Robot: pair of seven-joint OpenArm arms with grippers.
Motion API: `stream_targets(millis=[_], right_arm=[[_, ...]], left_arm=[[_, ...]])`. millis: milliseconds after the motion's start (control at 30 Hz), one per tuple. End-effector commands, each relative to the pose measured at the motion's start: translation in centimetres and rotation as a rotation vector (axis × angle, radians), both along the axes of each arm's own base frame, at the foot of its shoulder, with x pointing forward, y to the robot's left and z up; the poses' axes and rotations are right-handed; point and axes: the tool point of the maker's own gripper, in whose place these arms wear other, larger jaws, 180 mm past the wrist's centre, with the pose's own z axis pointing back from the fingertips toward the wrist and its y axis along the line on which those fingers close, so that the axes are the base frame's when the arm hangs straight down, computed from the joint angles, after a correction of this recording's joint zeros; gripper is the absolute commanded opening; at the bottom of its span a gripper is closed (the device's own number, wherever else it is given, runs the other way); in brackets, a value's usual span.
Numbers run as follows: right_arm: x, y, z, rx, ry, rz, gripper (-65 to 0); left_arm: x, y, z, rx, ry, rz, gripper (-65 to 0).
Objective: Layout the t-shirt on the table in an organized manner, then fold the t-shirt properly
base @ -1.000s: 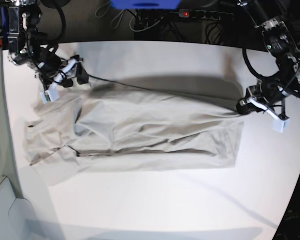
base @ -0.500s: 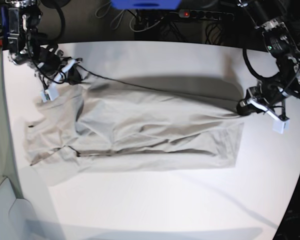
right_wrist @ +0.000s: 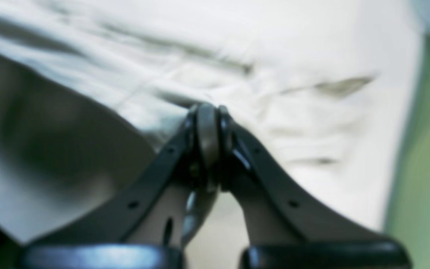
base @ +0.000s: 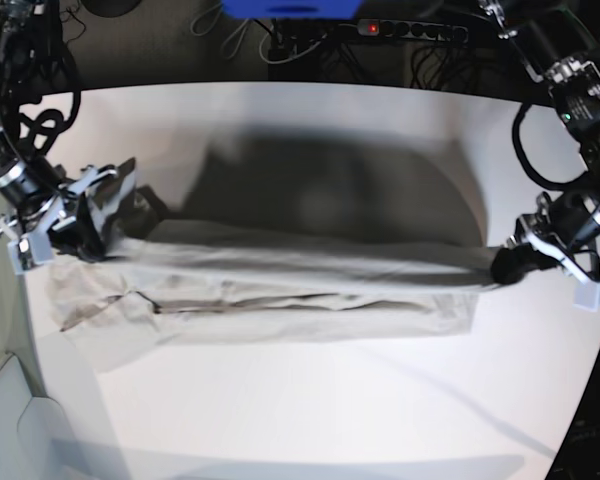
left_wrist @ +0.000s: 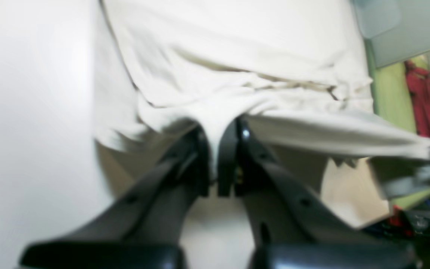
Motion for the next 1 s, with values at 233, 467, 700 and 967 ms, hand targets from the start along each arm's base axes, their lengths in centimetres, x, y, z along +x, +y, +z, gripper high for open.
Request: stream_targets(millis=[233,467,700,967], right_arm=[[3.5,-2.7,9.0,-0.119,-0.305,0.036,-65.0],[6.6,-2.6,16.9,-0.124,-0.535,0.025,-65.0],[7.5,-2.8,24.1,-0.133,-0.735,0.009,-65.0],[6.8,-5.2,27.0,-0.190,-0.795,-0.047,-65.0]], left_arm=[[4.6,1.4,9.6,0.082,-0.273,-0.001,-64.8],[7.4,0.8,17.9,0.135,-0.477,-0.033,-64.6],[8.4,-1.3,22.5,0.155,-0.589,-0.091,-64.6],[9.0,-0.8,27.0,0.186,-0.683,-0.070,-64.6]])
